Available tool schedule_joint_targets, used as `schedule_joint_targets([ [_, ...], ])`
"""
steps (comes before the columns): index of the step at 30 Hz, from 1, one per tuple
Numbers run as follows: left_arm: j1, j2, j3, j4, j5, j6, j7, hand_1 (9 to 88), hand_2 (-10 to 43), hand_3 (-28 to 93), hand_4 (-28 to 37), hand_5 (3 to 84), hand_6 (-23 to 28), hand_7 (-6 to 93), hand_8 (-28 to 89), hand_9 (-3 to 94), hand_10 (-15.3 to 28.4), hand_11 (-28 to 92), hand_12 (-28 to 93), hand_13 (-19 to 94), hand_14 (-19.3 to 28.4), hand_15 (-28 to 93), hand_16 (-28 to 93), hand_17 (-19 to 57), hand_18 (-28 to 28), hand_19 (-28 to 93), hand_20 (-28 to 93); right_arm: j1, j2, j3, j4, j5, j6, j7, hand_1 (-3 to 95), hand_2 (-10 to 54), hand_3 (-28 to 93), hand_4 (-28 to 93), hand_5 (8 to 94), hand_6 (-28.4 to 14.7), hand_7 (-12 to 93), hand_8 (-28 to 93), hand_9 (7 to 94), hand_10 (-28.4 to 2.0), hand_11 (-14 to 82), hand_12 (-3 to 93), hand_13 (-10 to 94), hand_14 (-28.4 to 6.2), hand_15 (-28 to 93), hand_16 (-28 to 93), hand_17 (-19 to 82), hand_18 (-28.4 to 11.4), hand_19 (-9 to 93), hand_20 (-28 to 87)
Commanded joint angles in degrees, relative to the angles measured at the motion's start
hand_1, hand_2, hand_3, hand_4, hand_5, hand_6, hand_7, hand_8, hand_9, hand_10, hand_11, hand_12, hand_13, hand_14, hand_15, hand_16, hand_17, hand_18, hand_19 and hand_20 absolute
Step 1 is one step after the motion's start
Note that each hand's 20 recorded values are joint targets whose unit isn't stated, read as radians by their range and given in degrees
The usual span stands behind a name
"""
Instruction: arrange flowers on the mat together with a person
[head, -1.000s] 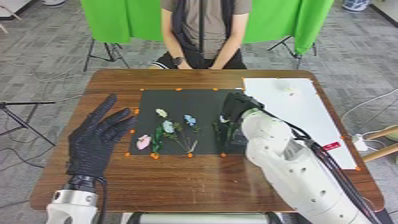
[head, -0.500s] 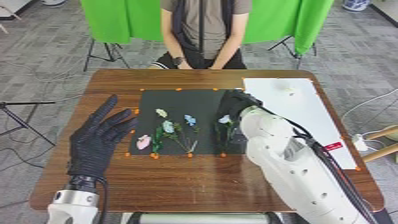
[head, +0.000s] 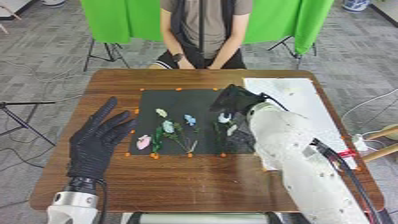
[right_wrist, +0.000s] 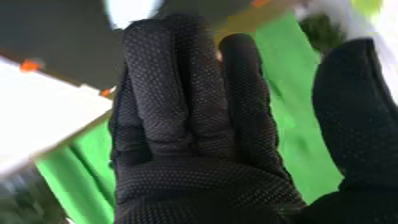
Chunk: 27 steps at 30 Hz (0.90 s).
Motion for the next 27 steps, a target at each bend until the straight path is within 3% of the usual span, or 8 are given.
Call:
schedule_joint_targets([
  [1,2.42,-0.63,-0.53,-0.16,1.13,1.88,-0.6,20.8,7.2,76,-28.3,32.9,7.0,10.3,-9,35.3,21.0,23,11,28,27.7,48,-9,-6.8,26.9,63,-8,-16.46,-2.06,13.52,-9.26,36.93,13.31,-1.21,23.3,2.1,78,-28,58.6,-0.7,12,-13,66.9,-17.7,21.4,12.7,56,-17.7,57,6,11,-19.0,67,12],
  [4,2.67,-0.75,-1.02,-0.24,1.77,1.81,-0.83,20.5,7.2,76,-28.3,32.9,6.9,10.4,-9,35.1,20.8,23,11,28,27.6,47,-9,-7.5,26.4,61,-8,-22.54,-2.42,18.25,-10.47,53.16,14.46,-5.39,23.6,4.7,79,-28,57.5,-0.7,12,-13,64.0,-18.7,20.2,12.4,53,-19.4,55,6,9,-20.4,64,12],
  [9,3.65,-1.43,-1.74,-0.27,1.88,1.37,-1.17,19.9,7.2,76,-28.3,33.0,6.8,10.3,-9,35.0,20.8,23,11,28,27.5,46,-9,-8.0,26.1,59,-6,-28.85,-3.8,20.67,-11.76,60.63,16.63,-12.99,22.3,5.9,81,-28,53.2,-0.2,12,-13,57.1,-19.1,16.0,11.5,47,-21.3,45,7,6,-20.9,57,14],
  [13,3.35,-1.19,-0.88,0.23,2.06,1.16,-0.05,18.8,7.2,76,-28.3,33.2,6.6,9.9,-9,34.3,20.1,21,11,26,26.8,44,-9,-8.7,26.0,56,-5,-31.69,-5.91,20.71,-11.5,66.27,18.61,-19.17,19.7,7.8,81,-28,48.1,0.2,12,-13,52.3,-18.8,12.7,11.0,43,-21.8,38,8,5,-20.8,53,14],
  [18,2.92,-1.83,-0.83,0.68,4.38,1.12,-1.41,18.0,7.1,76,-28.3,33.2,5.6,9.0,-9,31.9,18.4,18,11,24,24.4,37,-7,-9.2,25.6,53,-2,-34.03,-6.41,20.31,-11.36,63.9,20.6,-23.14,16.0,10.1,81,-28,41.0,1.2,10,-12,47.8,-18.1,9.8,11.1,39,-22.6,32,10,3,-20.2,49,15],
  [22,2.75,-1.51,-0.61,1.4,3.5,1.17,-0.46,17.8,7.1,76,-28.3,32.9,5.1,9.2,-9,31.9,18.3,18,11,24,24.9,38,-6,-8.8,25.9,54,0,-35.35,-5.41,21.0,-11.25,60.71,20.5,-24.88,15.0,10.6,81,-28,40.2,1.7,10,-12,47.4,-18.1,9.6,11.4,39,-22.5,32,11,3,-20.1,49,15],
  [27,3.17,-1.59,-1.06,1.83,3.33,1.17,-0.16,17.9,7.1,75,-28.3,32.3,4.6,8.7,-9,32.9,18.4,17,11,26,25.9,40,-6,-7.7,26.7,56,1,-35.03,-4.13,21.41,-10.22,61.89,20.43,-26.09,14.6,10.7,82,-28,40.6,2.0,11,-12,47.5,-17.9,9.6,11.5,39,-22.5,32,12,2,-20.1,48,16],
])
